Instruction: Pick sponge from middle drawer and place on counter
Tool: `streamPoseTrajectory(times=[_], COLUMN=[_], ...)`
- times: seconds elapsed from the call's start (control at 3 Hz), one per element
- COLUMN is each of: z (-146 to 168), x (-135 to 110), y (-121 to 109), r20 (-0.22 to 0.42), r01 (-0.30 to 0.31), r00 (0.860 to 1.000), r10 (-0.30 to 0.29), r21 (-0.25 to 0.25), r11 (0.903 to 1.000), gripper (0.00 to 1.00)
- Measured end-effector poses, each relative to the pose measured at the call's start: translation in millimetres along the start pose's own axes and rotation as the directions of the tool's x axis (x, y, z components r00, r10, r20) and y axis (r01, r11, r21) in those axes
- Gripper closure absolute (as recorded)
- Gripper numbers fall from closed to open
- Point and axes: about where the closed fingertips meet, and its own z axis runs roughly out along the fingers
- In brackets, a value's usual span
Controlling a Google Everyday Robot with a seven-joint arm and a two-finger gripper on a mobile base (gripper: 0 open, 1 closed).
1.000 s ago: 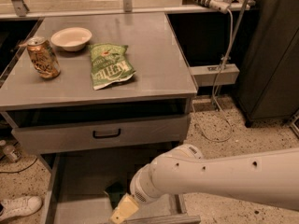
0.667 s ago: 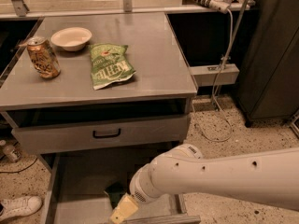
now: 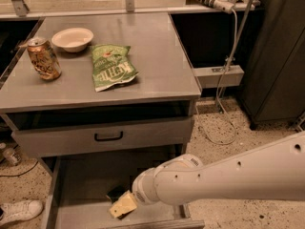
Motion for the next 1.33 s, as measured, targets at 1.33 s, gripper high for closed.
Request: streamPoseTrajectory(times=[1.33], z=[50], x=[21], y=[20], r20=[0.02], r01=[-0.074], r00=[0.997], r10=[0.076], r21=[-0.087], r11=[0.9935], gripper=[0.0])
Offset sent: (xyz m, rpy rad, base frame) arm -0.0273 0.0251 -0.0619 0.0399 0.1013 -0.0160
